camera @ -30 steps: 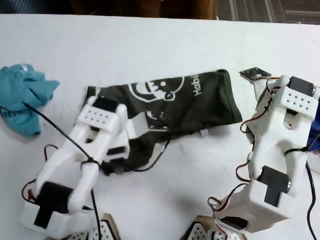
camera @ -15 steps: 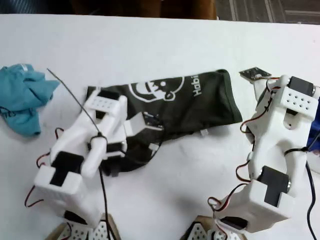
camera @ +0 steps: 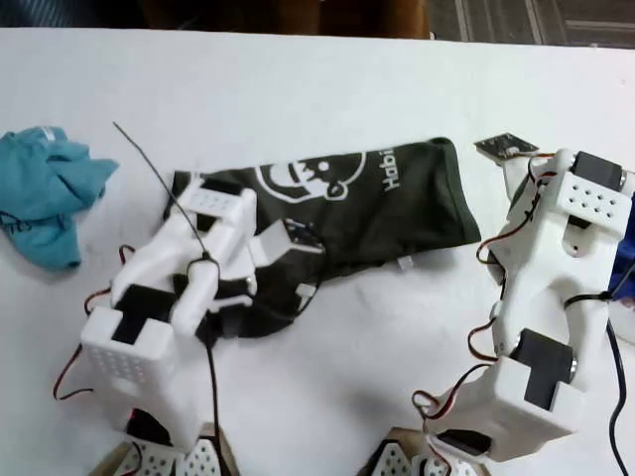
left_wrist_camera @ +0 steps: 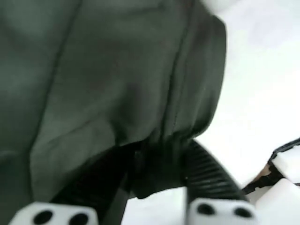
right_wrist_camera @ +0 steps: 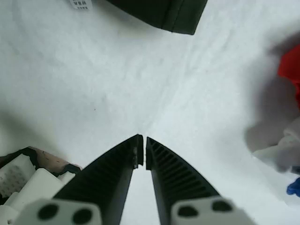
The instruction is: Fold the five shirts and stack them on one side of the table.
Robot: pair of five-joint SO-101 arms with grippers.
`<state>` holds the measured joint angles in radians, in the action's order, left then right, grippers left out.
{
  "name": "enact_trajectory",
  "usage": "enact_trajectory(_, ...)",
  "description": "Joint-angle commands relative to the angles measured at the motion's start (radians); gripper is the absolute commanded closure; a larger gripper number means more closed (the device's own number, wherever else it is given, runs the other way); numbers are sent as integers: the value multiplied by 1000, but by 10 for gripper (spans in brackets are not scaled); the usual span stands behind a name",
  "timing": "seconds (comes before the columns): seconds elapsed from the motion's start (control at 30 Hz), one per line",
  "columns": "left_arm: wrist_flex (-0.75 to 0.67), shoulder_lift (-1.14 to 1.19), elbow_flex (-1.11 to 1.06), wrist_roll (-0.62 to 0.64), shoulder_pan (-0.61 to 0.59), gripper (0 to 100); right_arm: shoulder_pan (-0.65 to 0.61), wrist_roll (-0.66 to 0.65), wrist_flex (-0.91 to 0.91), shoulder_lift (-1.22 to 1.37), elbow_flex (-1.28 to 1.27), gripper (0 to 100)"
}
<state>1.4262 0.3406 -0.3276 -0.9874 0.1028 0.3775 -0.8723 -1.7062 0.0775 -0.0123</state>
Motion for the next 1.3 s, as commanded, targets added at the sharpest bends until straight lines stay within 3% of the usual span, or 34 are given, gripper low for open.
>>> enact_trajectory(0.0,-32,5,25,43,12,963,4,-5,8,-48,12,979)
enact_trajectory(0.23,18,-8,81,129,8,976,4,-5,8,-48,12,979)
enact_trajectory(0.43,176,-2,326,212,-12,976,4,-5,8,-48,12,979)
enact_trajectory(0.63,189,6,450,311,-83,976,2,-5,8,-48,12,979)
enact_trajectory(0.9,115,6,475,497,-127,976,-53,-5,8,-48,12,979)
enact_trajectory(1.27,-35,120,530,575,-86,976,-127,-3,4,-48,12,979)
